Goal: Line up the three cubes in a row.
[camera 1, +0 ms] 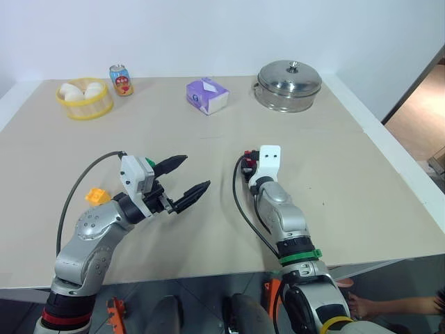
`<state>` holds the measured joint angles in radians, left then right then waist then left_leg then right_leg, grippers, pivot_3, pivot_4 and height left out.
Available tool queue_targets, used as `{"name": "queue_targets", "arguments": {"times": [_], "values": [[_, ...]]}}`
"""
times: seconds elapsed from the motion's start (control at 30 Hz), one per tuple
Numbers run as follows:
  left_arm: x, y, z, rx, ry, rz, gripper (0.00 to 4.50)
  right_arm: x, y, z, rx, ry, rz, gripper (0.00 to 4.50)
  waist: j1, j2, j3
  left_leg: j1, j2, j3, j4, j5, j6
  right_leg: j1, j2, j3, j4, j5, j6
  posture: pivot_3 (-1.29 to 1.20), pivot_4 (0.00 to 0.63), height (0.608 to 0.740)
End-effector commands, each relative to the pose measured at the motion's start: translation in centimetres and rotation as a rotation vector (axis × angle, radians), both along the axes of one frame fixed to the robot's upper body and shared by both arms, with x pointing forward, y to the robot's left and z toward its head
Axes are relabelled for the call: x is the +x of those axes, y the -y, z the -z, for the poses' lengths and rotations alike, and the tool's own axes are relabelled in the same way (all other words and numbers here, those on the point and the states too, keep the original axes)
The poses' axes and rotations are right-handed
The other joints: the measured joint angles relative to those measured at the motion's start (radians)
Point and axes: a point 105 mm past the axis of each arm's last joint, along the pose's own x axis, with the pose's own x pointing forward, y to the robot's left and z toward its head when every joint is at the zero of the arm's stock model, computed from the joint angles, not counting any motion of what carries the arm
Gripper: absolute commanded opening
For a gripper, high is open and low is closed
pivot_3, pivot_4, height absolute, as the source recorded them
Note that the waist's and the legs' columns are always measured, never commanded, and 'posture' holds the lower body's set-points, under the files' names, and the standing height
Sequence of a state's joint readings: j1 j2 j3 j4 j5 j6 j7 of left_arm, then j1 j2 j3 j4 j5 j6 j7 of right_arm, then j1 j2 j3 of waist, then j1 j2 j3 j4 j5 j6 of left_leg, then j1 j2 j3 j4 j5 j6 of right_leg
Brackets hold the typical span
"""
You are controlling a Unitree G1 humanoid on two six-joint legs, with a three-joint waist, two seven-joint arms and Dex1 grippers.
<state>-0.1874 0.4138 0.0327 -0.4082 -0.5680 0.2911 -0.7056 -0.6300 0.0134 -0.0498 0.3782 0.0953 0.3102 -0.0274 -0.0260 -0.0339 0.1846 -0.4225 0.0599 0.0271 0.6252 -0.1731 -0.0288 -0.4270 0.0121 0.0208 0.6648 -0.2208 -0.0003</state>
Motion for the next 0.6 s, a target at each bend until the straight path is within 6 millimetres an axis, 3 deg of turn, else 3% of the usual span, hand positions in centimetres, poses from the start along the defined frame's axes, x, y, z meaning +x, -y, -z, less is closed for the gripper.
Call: {"name": "queue_targets", "arguments": {"times": [0.03, 0.17, 0.37, 0.47, 0.6], "values": [[-0.1, 0.2, -0.8, -0.002, 0.040, 0.003, 4.50, 0.2, -0.2, -2.3, 0.025, 0.074, -0.039, 1.25, 0.000, 0.000, 0.000, 0.000, 0.000, 0.000, 0.000, 0.000, 0.000, 0.000, 0.000, 0.000, 0.000, 0.000, 0.000, 0.00, 0.150, 0.740], [-0.5, -0.4, -0.8, 0.019, 0.042, 0.015, 4.50, -0.7, -0.9, -4.9, 0.030, 0.151, -0.349, 1.25, 0.001, 0.000, 0.000, 0.000, 0.000, 0.000, 0.000, 0.000, 0.000, 0.000, 0.000, 0.000, 0.000, 0.000, 0.000, 0.00, 0.150, 0.740], [-2.6, -1.9, 0.2, 0.123, 0.001, 0.132, 4.50, -8.4, -1.2, -6.4, -0.071, 0.187, -1.179, 1.25, 0.001, 0.000, 0.000, 0.000, -0.001, 0.001, -0.001, -0.001, 0.001, -0.001, 0.000, 0.002, -0.001, -0.001, -0.001, 0.00, 0.150, 0.740], [-3.7, -2.3, 1.0, 0.187, -0.027, 0.198, 4.50, -10.6, -0.8, -5.8, -0.120, 0.133, -1.379, 1.25, 0.000, 0.000, 0.000, 0.001, 0.001, 0.000, -0.003, -0.001, 0.002, -0.001, 0.002, 0.000, -0.001, -0.003, -0.003, 0.00, 0.150, 0.740], [-4.8, -3.0, 1.8, 0.266, -0.047, 0.250, 4.50, -11.9, -0.4, -3.5, -0.265, 0.088, -1.537, 1.25, 0.000, 0.000, 0.000, 0.003, 0.004, 0.000, -0.004, -0.001, 0.002, -0.001, 0.004, 0.000, 0.000, -0.005, -0.008, 0.00, 0.150, 0.740]]}}
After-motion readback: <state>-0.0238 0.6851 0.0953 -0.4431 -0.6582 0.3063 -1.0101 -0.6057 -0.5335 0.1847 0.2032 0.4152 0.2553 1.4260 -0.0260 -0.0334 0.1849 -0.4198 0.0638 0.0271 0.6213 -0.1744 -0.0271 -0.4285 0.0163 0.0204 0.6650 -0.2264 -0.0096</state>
